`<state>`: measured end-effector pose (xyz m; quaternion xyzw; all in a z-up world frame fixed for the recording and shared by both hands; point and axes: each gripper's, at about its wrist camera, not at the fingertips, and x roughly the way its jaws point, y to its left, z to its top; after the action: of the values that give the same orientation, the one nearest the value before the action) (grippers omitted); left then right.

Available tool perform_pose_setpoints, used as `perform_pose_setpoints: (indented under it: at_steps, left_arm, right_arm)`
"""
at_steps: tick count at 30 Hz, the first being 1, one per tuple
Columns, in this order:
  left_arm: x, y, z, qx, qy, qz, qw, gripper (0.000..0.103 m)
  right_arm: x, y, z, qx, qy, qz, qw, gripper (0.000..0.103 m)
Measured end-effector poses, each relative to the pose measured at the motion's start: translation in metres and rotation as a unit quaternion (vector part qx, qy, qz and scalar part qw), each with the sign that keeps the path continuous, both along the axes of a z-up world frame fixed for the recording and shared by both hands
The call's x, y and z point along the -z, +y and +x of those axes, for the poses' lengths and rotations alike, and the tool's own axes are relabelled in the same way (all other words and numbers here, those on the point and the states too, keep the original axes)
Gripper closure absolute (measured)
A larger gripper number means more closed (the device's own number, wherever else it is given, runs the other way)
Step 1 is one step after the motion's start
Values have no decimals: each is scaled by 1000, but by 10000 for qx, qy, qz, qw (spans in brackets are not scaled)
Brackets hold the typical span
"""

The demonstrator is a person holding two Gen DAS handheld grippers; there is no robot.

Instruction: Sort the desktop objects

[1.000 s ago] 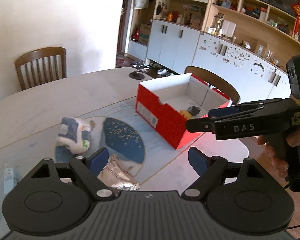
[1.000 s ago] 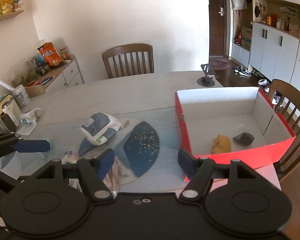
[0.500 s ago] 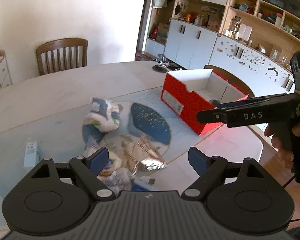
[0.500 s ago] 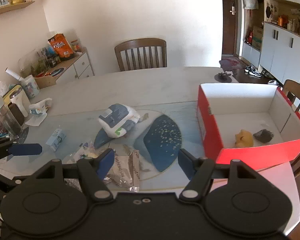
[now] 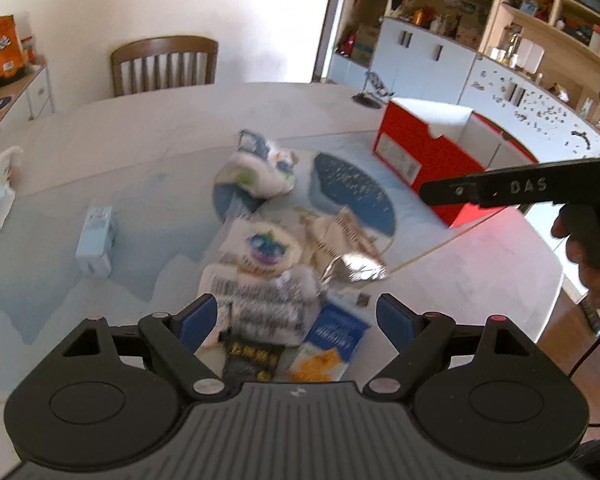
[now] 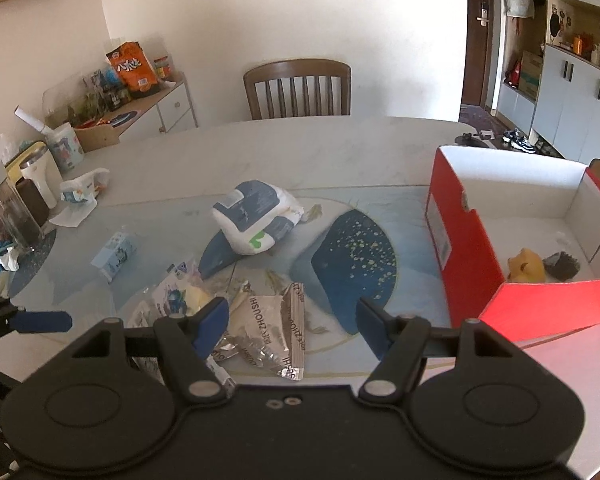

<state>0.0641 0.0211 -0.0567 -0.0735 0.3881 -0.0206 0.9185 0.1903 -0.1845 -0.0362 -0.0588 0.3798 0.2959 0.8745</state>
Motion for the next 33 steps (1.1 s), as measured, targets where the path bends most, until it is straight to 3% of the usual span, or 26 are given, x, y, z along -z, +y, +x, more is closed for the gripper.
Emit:
perform_pose_setpoints:
  at_steps: [17,33]
  left_arm:
    - [46,21,-2,-246,382,137,9989,17]
    - [55,29,-2,-231,445,83,9987,22]
  right_arm:
    - [32,28,9,-53,149,-251,9996,33]
    - [71,68,24,-167,369,-692,9968,33]
